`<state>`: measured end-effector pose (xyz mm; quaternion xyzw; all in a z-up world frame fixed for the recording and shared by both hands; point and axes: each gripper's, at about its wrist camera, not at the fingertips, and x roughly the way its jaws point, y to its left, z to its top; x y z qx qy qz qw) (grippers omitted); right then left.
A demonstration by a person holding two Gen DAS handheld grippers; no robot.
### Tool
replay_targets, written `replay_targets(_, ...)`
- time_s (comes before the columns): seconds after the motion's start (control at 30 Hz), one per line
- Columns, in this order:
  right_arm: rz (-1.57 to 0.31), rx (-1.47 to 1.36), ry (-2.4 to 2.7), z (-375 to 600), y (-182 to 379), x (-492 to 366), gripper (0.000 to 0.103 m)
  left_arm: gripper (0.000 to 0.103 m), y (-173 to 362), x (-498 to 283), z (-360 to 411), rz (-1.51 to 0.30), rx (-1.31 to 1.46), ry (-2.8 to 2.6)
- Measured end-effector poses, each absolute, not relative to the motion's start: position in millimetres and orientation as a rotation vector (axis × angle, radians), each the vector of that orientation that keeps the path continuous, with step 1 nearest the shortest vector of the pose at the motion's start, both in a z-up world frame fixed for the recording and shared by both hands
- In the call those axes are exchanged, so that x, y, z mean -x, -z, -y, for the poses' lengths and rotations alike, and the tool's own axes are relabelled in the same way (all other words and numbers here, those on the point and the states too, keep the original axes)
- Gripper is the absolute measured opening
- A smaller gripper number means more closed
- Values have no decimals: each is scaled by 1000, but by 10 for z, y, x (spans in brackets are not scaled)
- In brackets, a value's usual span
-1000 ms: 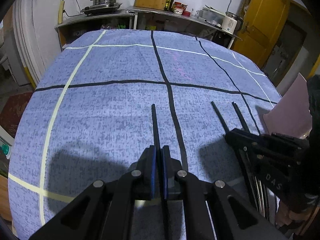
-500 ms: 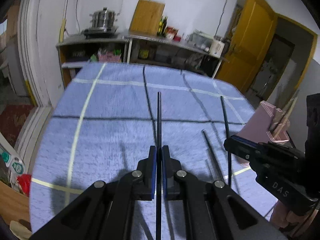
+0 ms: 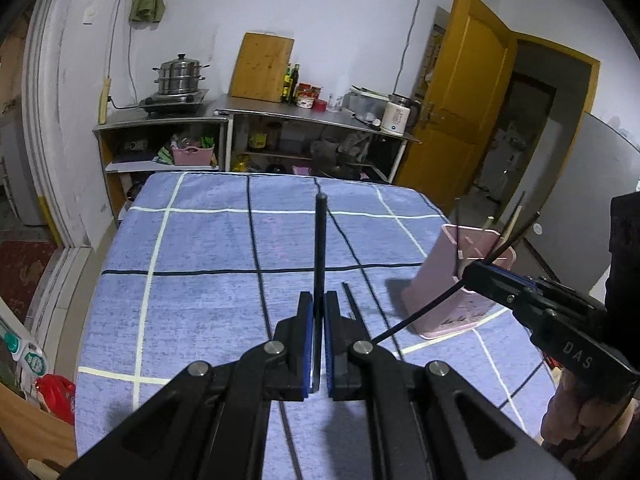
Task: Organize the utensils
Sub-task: 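Lift and carry the black chopsticks in both grippers over the pink basket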
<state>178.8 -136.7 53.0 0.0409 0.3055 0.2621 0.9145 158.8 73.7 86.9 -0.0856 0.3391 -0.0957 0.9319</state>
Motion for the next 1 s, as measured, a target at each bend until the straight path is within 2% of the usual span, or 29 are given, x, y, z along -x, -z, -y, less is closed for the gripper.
replay_targets(0.5,-571,-133,-431,2165,-748,-1435,5,5,-1178,-1517,-119,-680,149,360)
replay_targets(1.0,-453,-201,-286,2940,-1203,-1544,5,5,-1769,-1902,602,-583,133,478)
